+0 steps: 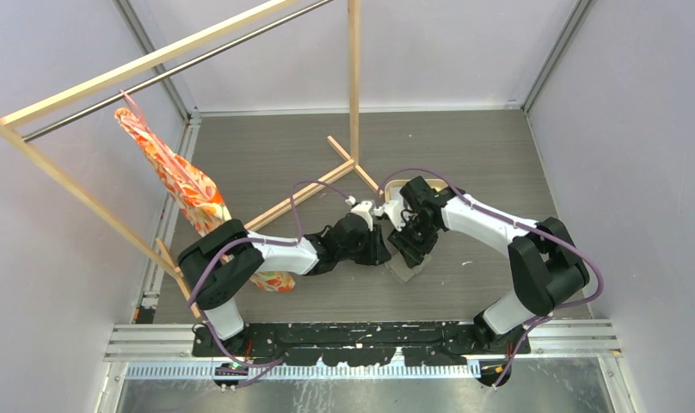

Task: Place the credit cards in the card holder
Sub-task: Open the card holder at the center of the board.

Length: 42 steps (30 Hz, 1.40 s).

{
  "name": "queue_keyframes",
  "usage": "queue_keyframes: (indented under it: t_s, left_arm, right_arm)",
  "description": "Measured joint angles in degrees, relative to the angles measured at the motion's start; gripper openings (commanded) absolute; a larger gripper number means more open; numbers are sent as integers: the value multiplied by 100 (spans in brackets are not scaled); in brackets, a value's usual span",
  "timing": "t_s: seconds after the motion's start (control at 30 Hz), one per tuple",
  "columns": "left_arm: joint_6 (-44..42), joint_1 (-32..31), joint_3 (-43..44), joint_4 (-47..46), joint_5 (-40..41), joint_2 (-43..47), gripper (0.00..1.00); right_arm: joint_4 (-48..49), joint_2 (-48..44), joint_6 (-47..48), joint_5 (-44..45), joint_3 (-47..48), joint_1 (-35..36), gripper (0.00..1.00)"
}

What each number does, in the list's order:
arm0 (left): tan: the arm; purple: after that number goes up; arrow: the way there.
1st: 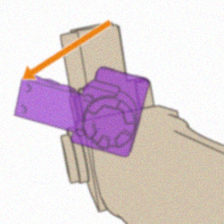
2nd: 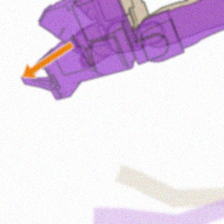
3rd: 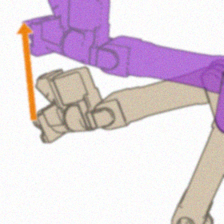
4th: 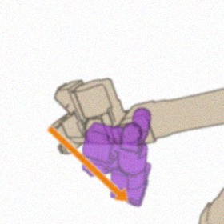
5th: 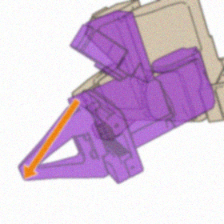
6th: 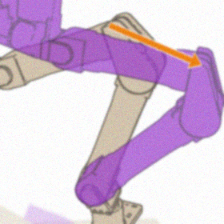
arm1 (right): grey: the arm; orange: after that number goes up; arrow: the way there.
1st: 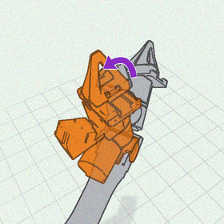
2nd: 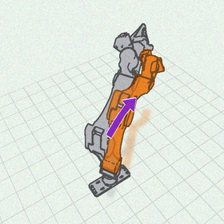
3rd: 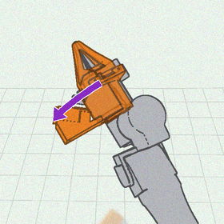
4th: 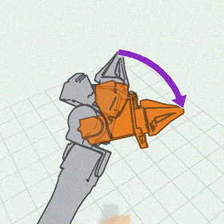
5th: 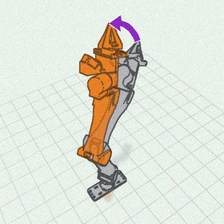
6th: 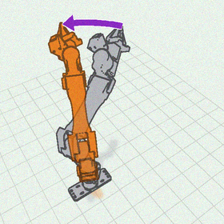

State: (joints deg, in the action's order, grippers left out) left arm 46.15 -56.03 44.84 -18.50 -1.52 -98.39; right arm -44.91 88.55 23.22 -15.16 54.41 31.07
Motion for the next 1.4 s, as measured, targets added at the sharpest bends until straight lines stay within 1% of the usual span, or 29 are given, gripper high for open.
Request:
queue_keyframes:
  t_s: [0.13, 0.27, 0.4, 0.57, 0.9, 1.0, 1.13, 1.27, 1.4]
  left_arm:
    - [79, 4, 0, 7, 44, -28, 31]
    - [177, 9, -15, 31, 79, -63, 31]
    - [186, 4, -109, -35, 107, -59, 31]
    - [173, -7, -302, -275, 107, 0, 32]
    - [162, -26, -658, -785, 48, 199, 37]
    - [149, -26, -673, -876, -15, 199, 40]
    - [92, -46, -673, -1054, -177, 199, 45]
    - [2, -98, -673, -1263, -319, 199, 54]
    - [-9, -101, -708, -1453, -378, 201, 56]
  right_arm:
    - [-28, 39, 15, 267, 33, 195, 50]
    - [-46, 74, 13, 533, 57, 356, 45]
    - [-39, 96, -7, 697, 68, 442, 36]
    - [-90, 109, -26, 671, 87, 516, 23]
    - [-118, 107, 24, 566, 96, 461, 4]
    - [-125, 94, 44, 457, 96, 352, 2]
    - [-131, -68, 87, 385, 96, 131, 1]
    - [-138, -468, 205, 262, 96, -63, 1]
    - [-129, -894, 350, 66, 92, -146, 1]
